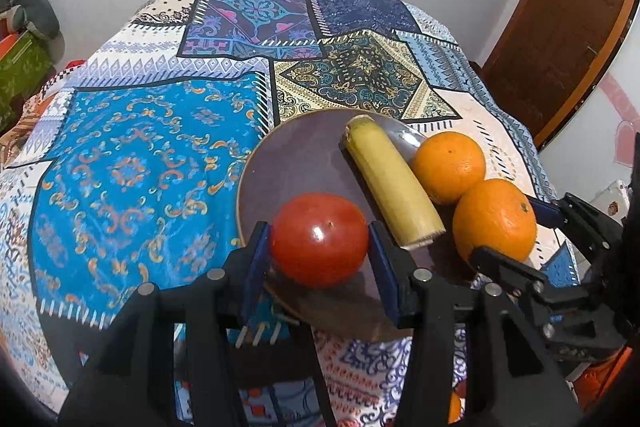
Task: Organize fruits
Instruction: 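Place the tomato on the grey plate with the left tool while the right tool places the orange there, then grasp a second yellow banana with the right tool while the left tool moves toward the pomelo segment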
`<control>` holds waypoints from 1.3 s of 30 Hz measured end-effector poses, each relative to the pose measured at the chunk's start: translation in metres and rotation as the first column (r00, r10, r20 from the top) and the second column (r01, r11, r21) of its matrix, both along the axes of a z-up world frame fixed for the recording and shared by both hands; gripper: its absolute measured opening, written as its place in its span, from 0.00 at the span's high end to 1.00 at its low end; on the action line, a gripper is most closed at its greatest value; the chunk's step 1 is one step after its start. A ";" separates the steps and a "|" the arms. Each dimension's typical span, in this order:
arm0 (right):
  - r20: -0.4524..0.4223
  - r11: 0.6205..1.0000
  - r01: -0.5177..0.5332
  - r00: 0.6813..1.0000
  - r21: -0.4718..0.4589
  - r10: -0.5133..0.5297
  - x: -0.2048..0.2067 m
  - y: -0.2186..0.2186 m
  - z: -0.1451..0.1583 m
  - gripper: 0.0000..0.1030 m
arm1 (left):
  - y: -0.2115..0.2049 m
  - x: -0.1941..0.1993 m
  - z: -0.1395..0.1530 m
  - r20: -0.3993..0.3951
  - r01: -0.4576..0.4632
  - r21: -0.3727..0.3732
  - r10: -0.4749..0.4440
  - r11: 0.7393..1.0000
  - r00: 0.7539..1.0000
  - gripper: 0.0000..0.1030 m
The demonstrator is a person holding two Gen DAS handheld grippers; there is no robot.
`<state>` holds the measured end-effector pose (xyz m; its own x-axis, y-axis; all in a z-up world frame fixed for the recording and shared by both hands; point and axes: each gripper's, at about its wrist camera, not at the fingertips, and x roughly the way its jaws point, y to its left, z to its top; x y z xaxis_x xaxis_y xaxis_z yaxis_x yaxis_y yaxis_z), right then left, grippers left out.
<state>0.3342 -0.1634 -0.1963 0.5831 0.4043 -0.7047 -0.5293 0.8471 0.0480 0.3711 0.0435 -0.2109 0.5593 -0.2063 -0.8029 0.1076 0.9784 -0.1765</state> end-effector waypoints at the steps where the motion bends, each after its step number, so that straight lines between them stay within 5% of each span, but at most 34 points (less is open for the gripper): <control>1: 0.001 1.000 -0.004 1.000 0.001 0.004 0.000 0.000 0.000 0.35 | -0.001 0.003 -0.002 -0.002 0.001 0.005 -0.001 1.000 1.000 0.53; 23: -0.002 1.000 -0.015 1.000 0.015 0.015 0.006 0.002 -0.006 0.29 | -0.006 0.018 -0.015 -0.021 -0.013 0.023 0.013 1.000 1.000 0.51; 39: 0.025 0.999 0.037 0.999 0.014 -0.038 -0.023 -0.024 0.018 0.25 | -0.005 -0.039 0.035 0.044 -0.016 0.037 0.015 0.999 0.999 0.43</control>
